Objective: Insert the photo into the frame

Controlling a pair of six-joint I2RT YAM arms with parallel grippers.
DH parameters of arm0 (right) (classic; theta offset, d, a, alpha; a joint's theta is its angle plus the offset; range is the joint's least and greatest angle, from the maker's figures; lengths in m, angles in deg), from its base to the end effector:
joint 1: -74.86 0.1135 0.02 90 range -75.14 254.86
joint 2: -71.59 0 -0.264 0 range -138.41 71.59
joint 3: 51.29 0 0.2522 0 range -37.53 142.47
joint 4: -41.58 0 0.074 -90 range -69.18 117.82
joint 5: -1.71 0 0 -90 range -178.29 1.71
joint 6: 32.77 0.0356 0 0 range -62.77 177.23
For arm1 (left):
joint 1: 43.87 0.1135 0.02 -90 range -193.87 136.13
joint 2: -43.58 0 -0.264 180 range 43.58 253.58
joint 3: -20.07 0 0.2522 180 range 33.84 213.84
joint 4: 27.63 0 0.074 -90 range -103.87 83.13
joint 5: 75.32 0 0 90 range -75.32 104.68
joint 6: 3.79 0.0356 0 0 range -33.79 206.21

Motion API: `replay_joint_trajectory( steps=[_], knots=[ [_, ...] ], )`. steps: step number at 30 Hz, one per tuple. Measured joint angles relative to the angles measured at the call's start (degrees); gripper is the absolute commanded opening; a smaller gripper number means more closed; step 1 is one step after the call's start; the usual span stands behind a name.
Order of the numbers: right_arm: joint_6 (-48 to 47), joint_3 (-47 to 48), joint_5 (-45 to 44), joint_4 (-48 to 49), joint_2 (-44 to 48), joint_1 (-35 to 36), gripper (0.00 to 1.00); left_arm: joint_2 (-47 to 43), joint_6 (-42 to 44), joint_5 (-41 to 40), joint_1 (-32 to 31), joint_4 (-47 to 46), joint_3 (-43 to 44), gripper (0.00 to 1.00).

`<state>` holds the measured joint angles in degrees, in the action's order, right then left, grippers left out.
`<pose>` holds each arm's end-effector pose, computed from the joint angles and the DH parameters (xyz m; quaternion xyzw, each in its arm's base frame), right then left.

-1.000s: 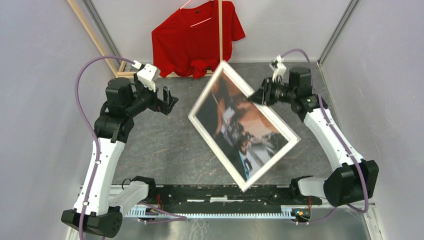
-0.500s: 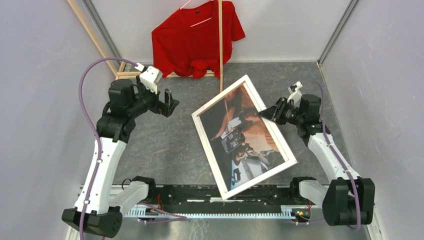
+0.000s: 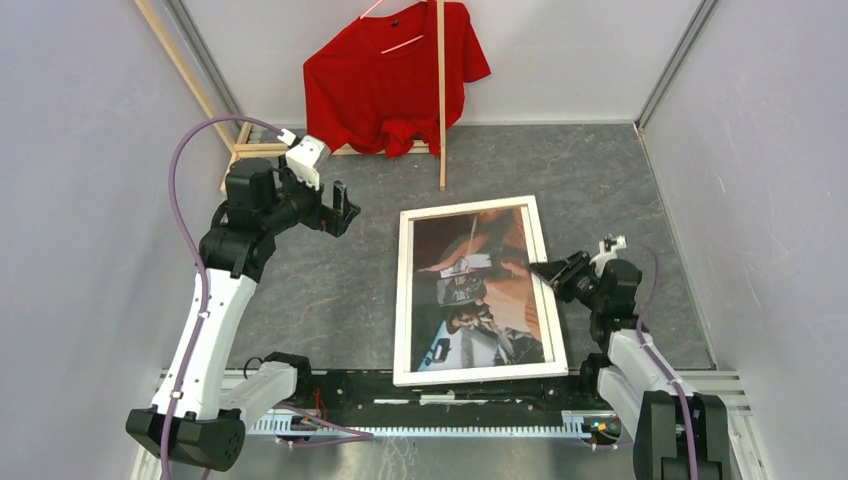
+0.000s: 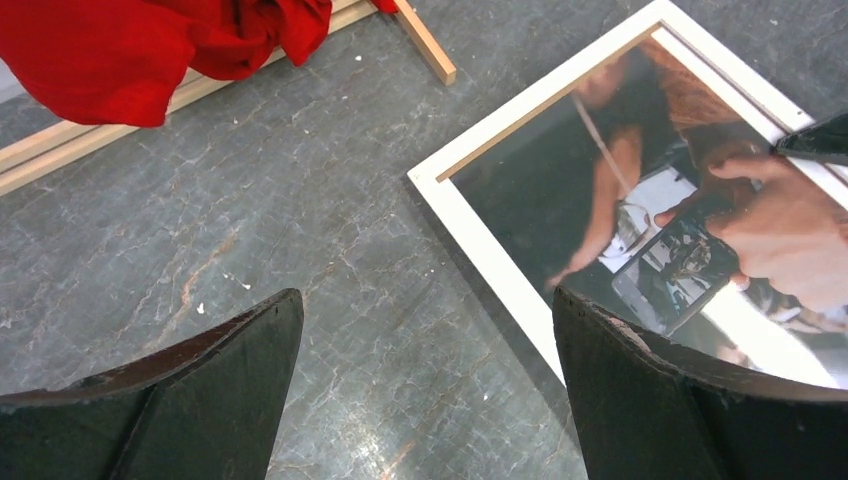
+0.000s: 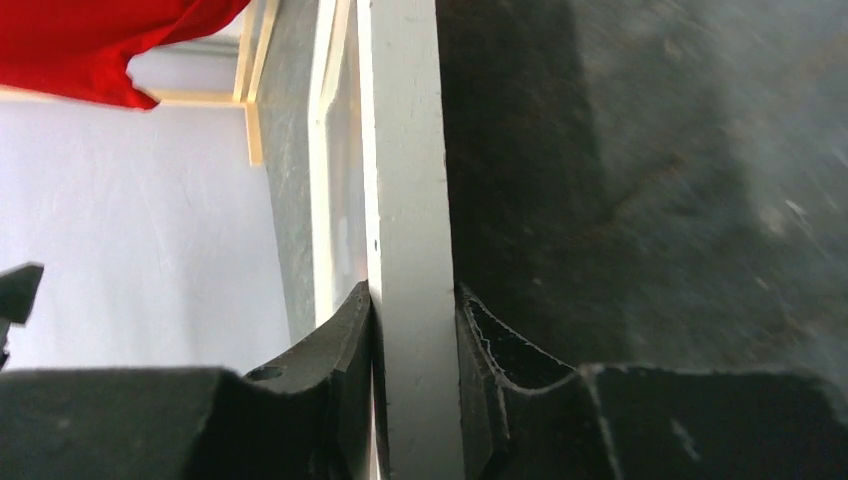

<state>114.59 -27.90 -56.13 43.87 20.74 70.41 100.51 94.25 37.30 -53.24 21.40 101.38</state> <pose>0.1723 0.0056 0.1576 0.2892 0.7722 0.4388 0.3570 0.1978 -0.0465 0.3943 0.2296 0.7999 -0.1712 0.5274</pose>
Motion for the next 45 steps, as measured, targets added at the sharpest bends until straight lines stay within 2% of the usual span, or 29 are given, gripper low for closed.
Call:
replay_joint_trajectory(
  steps=[5, 11, 14, 19, 20, 21, 24, 29, 34, 38, 42, 45],
  knots=[
    [7.2, -8.6, -4.9, 5.0, 0.5, 0.7, 0.18, 0.5, 0.2, 0.0, 0.0, 0.4, -0.4, 1.0],
    [10.3, -8.9, -12.8, 13.7, -6.8, 6.8, 0.24, 1.1, 0.9, -0.1, 0.0, 0.4, -0.5, 1.0],
    [10.8, -8.2, -16.9, 18.3, -11.8, 10.8, 0.31, 2.1, 0.9, -0.1, 0.0, 0.3, -0.6, 1.0],
    [10.5, -4.9, -20.6, 20.7, -18.3, 14.3, 0.58, 2.8, 0.9, -0.9, 0.0, 0.2, -1.7, 1.0],
    [10.1, -4.2, -21.4, 19.6, -19.6, 14.7, 0.88, 2.9, 0.9, -1.2, 0.0, 0.2, -1.9, 1.0],
    [10.3, -3.8, -21.4, 19.6, -20.7, 14.9, 0.98, 2.9, 0.9, -1.4, 0.0, 0.2, -2.0, 1.0],
    [9.4, -0.2, -21.7, 20.1, -20.9, 15.9, 0.98, 3.1, 0.9, -1.6, 0.0, -0.1, -2.3, 1.0],
    [4.9, 5.4, -23.6, 12.0, -22.7, 17.4, 0.98, 4.5, 0.9, -1.6, 0.0, -1.0, -2.3, 1.0],
    [-6.4, 16.0, -30.4, -6.3, -22.9, 18.0, 0.98, 6.2, 0.9, -1.6, 0.6, -2.1, -3.5, 1.0],
    [-17.0, 24.5, -39.5, -16.2, -23.6, 17.9, 0.98, 8.4, 0.9, -1.7, 2.1, -4.1, -4.6, 1.0],
    [-27.5, 25.5, -48.6, -16.3, -20.3, 17.1, 0.98, 11.4, 0.9, -1.4, 6.8, -10.8, -9.0, 1.0],
    [-35.3, 19.9, -55.2, -9.2, -13.8, 16.6, 0.98, 14.7, 0.9, -0.8, 11.6, -17.3, -13.7, 1.0]
  ],
)
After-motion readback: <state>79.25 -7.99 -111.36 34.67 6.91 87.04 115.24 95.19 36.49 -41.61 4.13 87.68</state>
